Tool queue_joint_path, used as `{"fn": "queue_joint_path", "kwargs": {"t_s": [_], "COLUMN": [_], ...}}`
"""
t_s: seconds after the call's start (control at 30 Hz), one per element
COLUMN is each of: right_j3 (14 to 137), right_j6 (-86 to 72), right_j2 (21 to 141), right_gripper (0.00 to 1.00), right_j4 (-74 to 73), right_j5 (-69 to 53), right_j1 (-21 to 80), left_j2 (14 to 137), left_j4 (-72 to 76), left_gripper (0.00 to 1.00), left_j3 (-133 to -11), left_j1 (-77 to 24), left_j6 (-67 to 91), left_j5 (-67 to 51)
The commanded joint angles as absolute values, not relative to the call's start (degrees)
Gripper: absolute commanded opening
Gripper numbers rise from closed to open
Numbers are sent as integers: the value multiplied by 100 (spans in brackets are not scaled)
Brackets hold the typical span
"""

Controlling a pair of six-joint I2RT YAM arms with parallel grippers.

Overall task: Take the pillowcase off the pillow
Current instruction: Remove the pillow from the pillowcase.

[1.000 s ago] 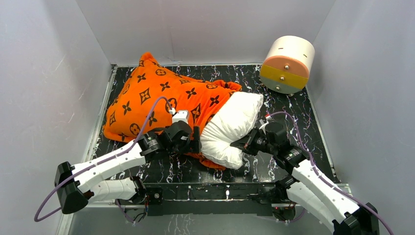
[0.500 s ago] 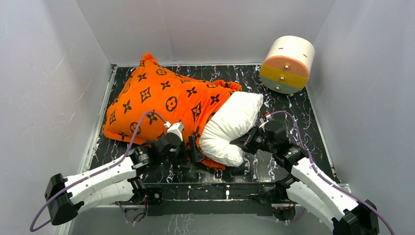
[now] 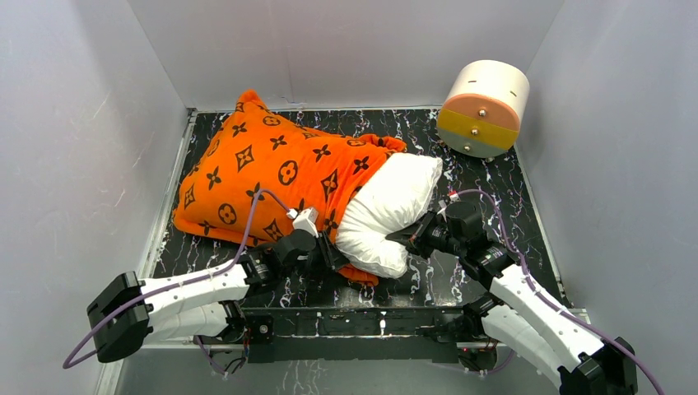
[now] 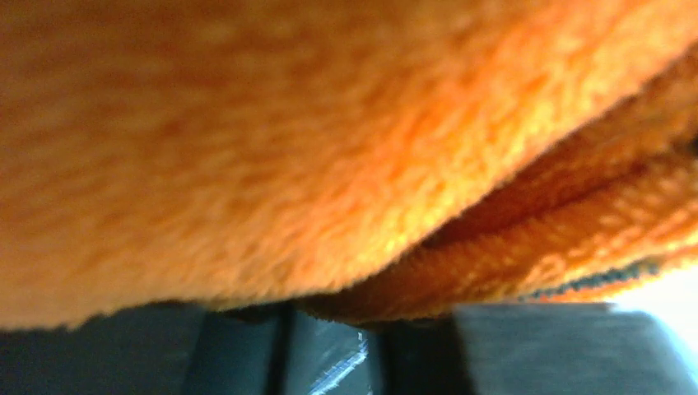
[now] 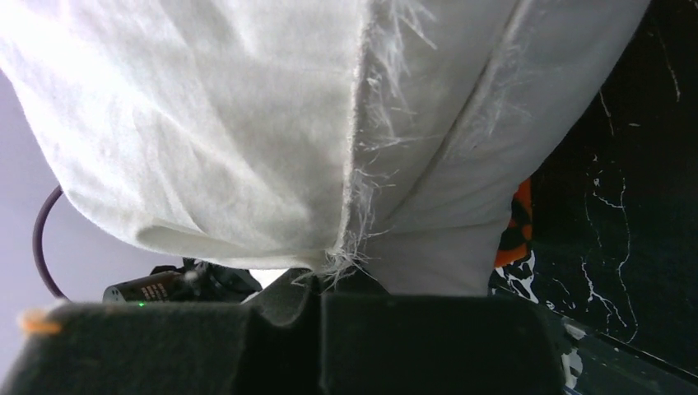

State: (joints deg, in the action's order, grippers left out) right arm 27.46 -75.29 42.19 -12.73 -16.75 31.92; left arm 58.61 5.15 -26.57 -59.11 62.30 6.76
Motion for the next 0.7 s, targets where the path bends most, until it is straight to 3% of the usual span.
{"fn": "queue_joint_path", "kwargs": {"t_s": [0.0,0.17,0.47,0.67], "right_j3": [2975,3674,5401,5290], "right_j6": [-7799,-7131,-5982,-5840], "right_j2": [4190,4203,4322,4104], "right_gripper": [0,0,0,0], "right_j4": [-1064,-2004,-4163,-4244], "right_j5": [-1558,-841,1433,1668], "right_j1": [3167,3076,2800,2801], "left_j2": [6103,5959,5998,5575], "left_j4": [887,200,-3871,-4297], "left_gripper": [12,4,0,0], "left_j3": [-2688,-2701,-3584,-3485], "left_j1": [-5922,-5959,-5954,-5950], "left_j6": [6282,6145,7248,7650], "left_j5": [1273,1529,4034,4464]}}
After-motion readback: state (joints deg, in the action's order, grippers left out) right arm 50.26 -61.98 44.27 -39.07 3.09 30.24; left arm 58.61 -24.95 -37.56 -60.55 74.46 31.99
